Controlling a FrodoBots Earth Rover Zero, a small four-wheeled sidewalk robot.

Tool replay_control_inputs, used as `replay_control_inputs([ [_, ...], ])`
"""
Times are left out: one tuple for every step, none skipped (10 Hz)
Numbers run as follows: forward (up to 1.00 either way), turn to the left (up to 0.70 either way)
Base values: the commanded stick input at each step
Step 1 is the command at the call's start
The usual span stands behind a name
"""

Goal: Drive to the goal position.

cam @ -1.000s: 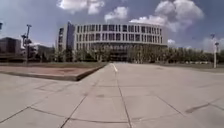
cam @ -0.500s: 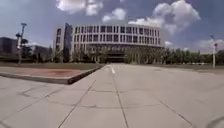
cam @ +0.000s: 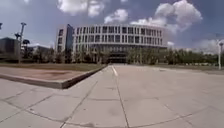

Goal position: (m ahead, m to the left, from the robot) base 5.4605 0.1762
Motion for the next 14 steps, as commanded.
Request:
replay_control_inputs([
  [0.85,0.00],
  [0.85,0.00],
  [0.85,0.00],
  [0.85,0.00],
  [0.85,0.00],
  [0.85,0.00],
  [0.85,0.00],
  [0.85,0.00],
  [0.85,0.00],
  [0.85,0.00],
  [0.85,0.00],
  [0.85,0.00],
  [0.85,0.00],
  [0.85,0.00],
])
